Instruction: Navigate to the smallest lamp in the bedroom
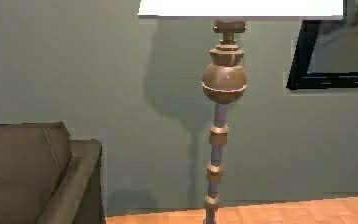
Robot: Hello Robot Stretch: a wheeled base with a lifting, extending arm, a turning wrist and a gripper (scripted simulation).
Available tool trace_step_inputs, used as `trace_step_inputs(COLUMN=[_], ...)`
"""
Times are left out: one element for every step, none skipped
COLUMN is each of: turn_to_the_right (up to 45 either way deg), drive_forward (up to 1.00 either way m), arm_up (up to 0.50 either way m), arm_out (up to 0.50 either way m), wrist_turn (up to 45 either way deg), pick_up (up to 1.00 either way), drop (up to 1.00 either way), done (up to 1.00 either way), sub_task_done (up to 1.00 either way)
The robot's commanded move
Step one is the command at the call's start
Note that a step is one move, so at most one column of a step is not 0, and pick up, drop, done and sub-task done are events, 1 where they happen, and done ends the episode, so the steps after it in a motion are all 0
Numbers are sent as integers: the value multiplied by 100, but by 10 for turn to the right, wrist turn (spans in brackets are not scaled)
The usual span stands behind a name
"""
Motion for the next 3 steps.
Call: trace_step_inputs(turn_to_the_right=[450,450,0], drive_forward=[0,0,100], arm_up=[0,0,0], arm_out=[0,0,0], wrist_turn=[0,0,0], pick_up=[0,0,0], drop=[0,0,0], done=[0,0,0], sub_task_done=[0,0,0])
